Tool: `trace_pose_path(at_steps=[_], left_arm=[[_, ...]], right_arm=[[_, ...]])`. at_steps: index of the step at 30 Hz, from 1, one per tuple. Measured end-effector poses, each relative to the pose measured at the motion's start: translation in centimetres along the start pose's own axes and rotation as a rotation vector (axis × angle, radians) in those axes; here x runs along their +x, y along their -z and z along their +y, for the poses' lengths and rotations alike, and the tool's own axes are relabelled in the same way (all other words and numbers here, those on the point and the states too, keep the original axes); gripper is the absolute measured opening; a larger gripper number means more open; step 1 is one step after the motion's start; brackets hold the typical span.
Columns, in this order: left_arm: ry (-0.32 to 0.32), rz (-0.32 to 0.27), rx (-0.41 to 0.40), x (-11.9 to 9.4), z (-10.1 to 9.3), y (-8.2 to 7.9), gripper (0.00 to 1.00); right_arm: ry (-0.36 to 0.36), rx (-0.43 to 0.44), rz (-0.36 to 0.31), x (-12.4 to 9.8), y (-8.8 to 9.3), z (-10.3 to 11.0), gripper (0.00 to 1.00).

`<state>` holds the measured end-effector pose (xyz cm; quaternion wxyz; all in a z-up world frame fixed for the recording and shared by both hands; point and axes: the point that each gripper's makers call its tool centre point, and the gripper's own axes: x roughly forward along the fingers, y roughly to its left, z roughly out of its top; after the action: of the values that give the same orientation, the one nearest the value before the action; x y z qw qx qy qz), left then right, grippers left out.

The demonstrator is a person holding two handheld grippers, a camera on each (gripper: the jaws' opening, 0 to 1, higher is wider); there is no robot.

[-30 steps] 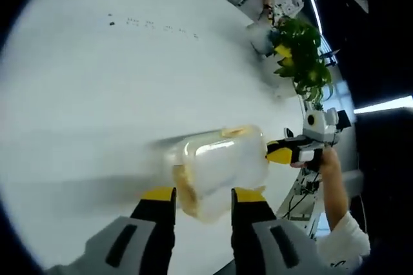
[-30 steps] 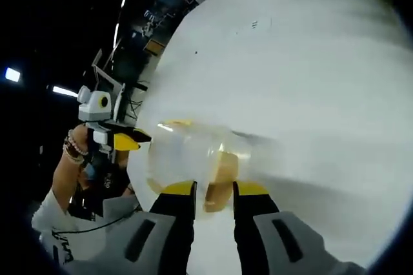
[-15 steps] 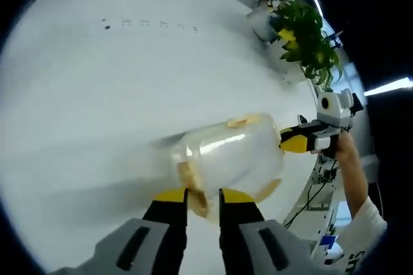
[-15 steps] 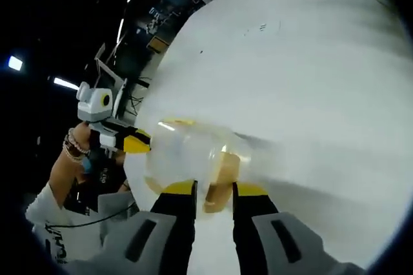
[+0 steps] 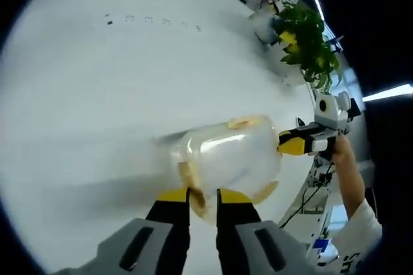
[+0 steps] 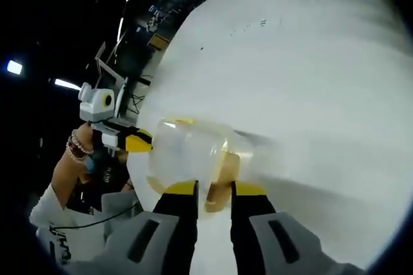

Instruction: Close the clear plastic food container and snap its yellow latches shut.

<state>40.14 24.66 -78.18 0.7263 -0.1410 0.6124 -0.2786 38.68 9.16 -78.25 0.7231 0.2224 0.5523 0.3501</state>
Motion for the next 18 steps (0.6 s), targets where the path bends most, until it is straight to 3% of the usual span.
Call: trace_pose_path(at_steps=[1, 2, 10, 12, 18], left_arm=[[0.006, -0.003, -0.003, -0.1, -0.1, -0.2, 0.06], [0.006, 0.000, 0.007, -0.3, -0.1, -0.1, 0.06], [0.023, -0.006, 0.031, -0.9, 0.2, 0.0, 0.07], [0.049, -0.012, -0.038, -0.9, 0.3, 0.2, 0.08], [0.045, -0.025, -0.008, -1.0, 0.5, 0.4, 0.09]], right_arm=[[-0.066, 0.021, -0.022, 0.4, -0.5, 0.8, 0.13], [-0.025, 0.006, -0.012, -0.3, -0.5, -0.3, 0.13], [-0.015, -0.011, -0.007, -1.2, -0.4, -0.8, 0.14], [0.001, -0.027, -0.008, -1.3, -0.3, -0.8, 0.14], [0.026, -0.036, 0.006, -1.2, 0.1, -0.7, 0.16]])
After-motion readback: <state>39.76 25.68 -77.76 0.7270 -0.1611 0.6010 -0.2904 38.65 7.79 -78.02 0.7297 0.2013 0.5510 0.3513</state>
